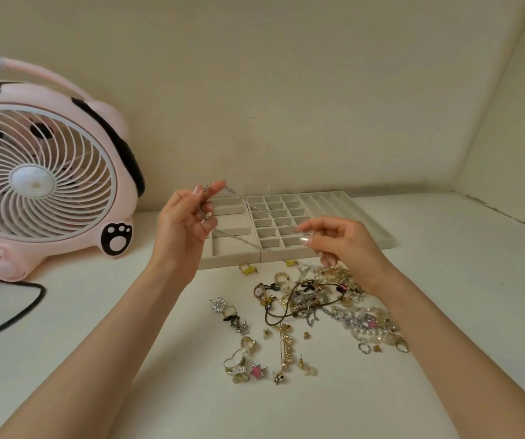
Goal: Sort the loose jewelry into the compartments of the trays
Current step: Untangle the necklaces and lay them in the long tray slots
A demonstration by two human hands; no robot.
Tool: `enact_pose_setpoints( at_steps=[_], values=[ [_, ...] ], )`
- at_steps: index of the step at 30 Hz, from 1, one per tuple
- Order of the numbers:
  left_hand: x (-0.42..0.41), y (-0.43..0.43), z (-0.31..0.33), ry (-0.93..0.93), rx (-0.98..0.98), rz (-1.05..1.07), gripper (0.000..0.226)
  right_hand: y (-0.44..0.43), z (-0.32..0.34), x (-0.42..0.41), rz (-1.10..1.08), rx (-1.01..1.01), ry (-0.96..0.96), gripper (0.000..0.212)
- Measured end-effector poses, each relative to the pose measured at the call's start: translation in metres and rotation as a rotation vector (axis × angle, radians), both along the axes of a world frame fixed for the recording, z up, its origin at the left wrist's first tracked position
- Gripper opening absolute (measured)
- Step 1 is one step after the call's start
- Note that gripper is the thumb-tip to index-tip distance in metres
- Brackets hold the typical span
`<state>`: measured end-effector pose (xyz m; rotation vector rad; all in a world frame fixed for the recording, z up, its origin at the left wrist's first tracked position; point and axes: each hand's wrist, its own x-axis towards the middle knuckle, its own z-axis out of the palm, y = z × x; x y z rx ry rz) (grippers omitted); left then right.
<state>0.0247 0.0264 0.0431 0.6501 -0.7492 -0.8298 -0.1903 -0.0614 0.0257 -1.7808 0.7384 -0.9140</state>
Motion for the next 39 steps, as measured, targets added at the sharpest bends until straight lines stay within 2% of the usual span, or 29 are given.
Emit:
enact_pose_setpoints(
  at_steps=[3, 9, 12, 17, 21, 23, 27, 35, 39],
  values=[
    [0.002, 0.0, 0.0, 0.014, -0.004, 0.014, 0.023, 0.001, 0.001, -0.001, -0.08, -0.026, 0.022, 0.015],
    [0.002, -0.002, -0.002, 0.059, 0.017, 0.022, 0.025, -0.006, 0.0, -0.005, -0.229, 0.078, -0.139, 0.012],
    [0.002, -0.004, -0.003, 0.074, 0.029, 0.031, 0.026, -0.006, 0.001, -0.005, -0.221, 0.135, -0.22, 0.017],
    [0.004, -0.008, -0.006, 0.104, 0.041, 0.061, 0.02, -0.007, 0.0, -0.004, -0.232, 0.187, -0.244, 0.021],
    [0.004, -0.01, -0.008, 0.102, 0.059, 0.098, 0.021, -0.012, -0.003, -0.007, -0.23, 0.241, -0.231, 0.012],
    [0.004, -0.011, -0.009, 0.084, 0.068, 0.119, 0.02, -0.015, -0.006, -0.01, -0.226, 0.25, -0.205, 0.014],
    [0.006, -0.014, -0.011, -0.097, 0.092, 0.189, 0.022, -0.017, -0.008, -0.011, -0.235, 0.211, -0.155, 0.023],
    [0.008, -0.021, -0.024, -0.468, 0.205, 0.529, 0.021, -0.026, -0.013, -0.016, -0.434, 0.024, -0.067, 0.029],
    [0.011, -0.026, -0.034, -0.629, 0.245, 0.567, 0.02, -0.029, -0.01, -0.024, -0.503, -0.053, 0.034, 0.019]
  ],
)
